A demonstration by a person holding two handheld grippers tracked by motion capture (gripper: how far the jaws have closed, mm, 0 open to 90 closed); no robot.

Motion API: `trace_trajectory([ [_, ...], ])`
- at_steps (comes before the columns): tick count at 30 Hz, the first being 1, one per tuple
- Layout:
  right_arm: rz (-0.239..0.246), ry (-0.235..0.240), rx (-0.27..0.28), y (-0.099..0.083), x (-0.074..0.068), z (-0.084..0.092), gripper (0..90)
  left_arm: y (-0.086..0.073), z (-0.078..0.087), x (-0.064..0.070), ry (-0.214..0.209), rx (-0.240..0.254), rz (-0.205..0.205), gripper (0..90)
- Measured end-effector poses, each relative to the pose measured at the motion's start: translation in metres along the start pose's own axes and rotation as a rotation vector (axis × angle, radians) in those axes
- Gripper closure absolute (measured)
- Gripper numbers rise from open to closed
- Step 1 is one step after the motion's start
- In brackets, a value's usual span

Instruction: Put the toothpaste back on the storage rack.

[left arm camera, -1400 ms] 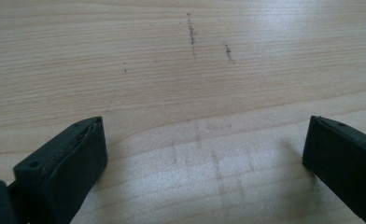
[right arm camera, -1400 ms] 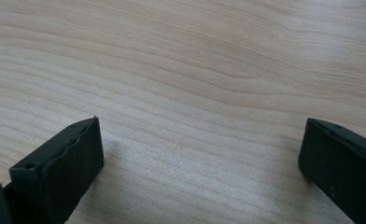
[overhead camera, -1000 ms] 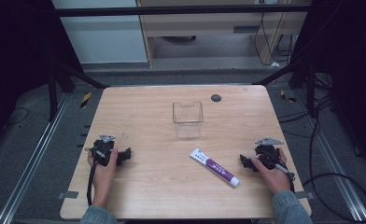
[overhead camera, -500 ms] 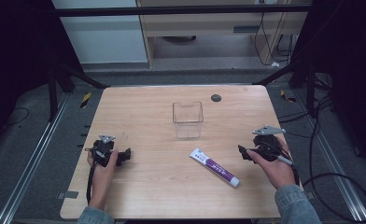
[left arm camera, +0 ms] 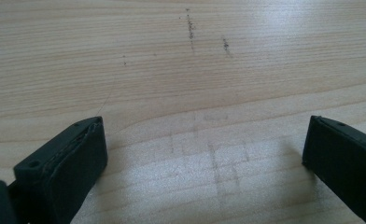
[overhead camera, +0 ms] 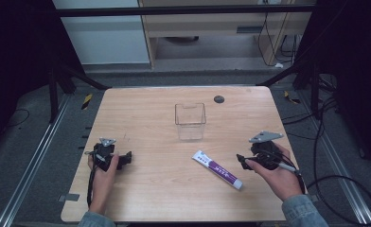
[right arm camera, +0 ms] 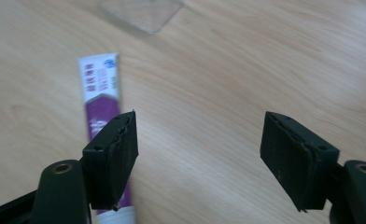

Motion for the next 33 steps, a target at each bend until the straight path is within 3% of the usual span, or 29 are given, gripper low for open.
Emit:
trace_trajectory([
  [3,0.056,0.024,-0.033,0.006,-0.011,-0.004,35.8,0.000,0.000,0.000,0.001,0.001,0.001,0.0],
  [8,0.076,0.069,-0.057,0.022,-0.023,-0.011,42.7,0.000,0.000,0.000,0.007,0.001,0.007,0.0],
  [13,0.094,0.089,-0.074,0.032,-0.030,-0.016,39.5,-0.001,0.001,0.000,0.002,0.002,0.002,0.0],
  [14,0.119,0.096,-0.086,0.034,-0.034,-0.019,35.4,-0.002,0.002,0.000,0.001,0.001,0.000,0.0],
  [20,0.120,0.097,-0.122,0.031,-0.044,-0.037,25.7,-0.002,0.002,0.001,-0.002,0.001,0.000,0.0],
  [23,0.148,0.109,-0.149,0.031,-0.048,-0.044,26.5,-0.002,0.002,0.001,-0.002,0.000,-0.001,0.0],
  [25,0.150,0.128,-0.142,0.034,-0.049,-0.046,31.9,-0.002,0.002,0.001,-0.001,0.000,-0.001,0.0],
  [33,0.182,0.157,-0.155,0.045,-0.055,-0.049,38.2,-0.002,0.002,0.001,-0.002,0.000,-0.001,0.0],
])
Point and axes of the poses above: each handheld gripper's, and its own axes: z roughly backward along the jaws, y roughly out of its top, x roughly to its right, the point moved 6 cm from there along -z, roughly forward along the jaws, and after that the axes turned 15 degrees about z, right-handed, at the moved point
